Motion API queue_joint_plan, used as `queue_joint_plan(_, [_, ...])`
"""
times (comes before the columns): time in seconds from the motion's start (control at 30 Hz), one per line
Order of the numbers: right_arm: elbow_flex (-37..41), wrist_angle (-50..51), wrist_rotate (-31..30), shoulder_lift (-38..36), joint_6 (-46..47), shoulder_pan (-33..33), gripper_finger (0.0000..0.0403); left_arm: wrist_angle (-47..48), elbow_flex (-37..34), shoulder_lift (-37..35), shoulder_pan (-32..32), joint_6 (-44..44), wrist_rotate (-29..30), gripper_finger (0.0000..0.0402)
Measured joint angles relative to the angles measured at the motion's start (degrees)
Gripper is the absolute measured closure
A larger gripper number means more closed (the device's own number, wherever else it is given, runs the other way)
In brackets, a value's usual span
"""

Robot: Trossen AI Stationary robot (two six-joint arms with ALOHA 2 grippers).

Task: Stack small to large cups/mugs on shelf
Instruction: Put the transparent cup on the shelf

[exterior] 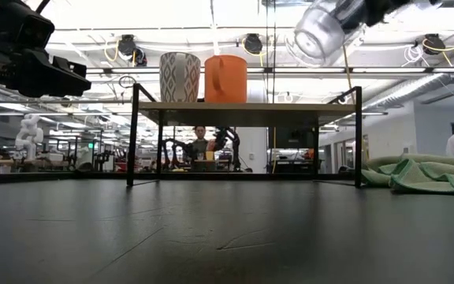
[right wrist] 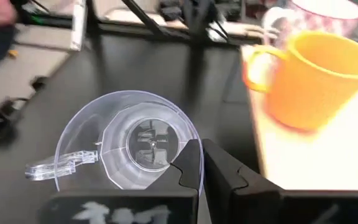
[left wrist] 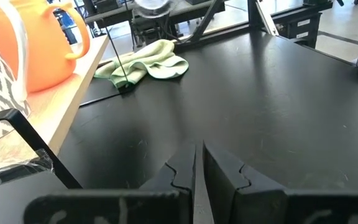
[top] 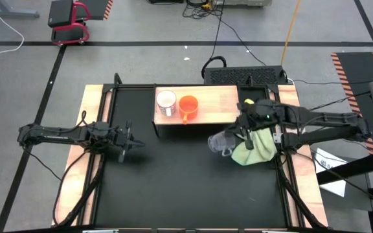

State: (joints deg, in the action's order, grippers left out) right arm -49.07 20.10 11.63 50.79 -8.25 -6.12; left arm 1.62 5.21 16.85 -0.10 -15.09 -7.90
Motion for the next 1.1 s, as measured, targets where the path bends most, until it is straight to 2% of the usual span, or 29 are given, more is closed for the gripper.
queue_joint_plan(0.53, [-24.4, 27.3, -2.9, 17.7, -6.4, -11.1, 0.0403, 0.4, 0.0, 0.0, 0.0, -0.2, 0.3, 0.0369])
queue_joint_plan(0.9, [-39.6, 40.7, -3.0, 27.5, -14.1, -16.5, 0.0403, 0.4, 0.0, 0.0, 0.0, -0.2, 0.3, 0.0369])
queue_joint_plan(1.1, [-43.2, 43.4, -4.4, 31.7, -16.7, -18.7, 0.0403, 0.4, 0.0, 0.0, 0.0, -0.2, 0.3, 0.0369])
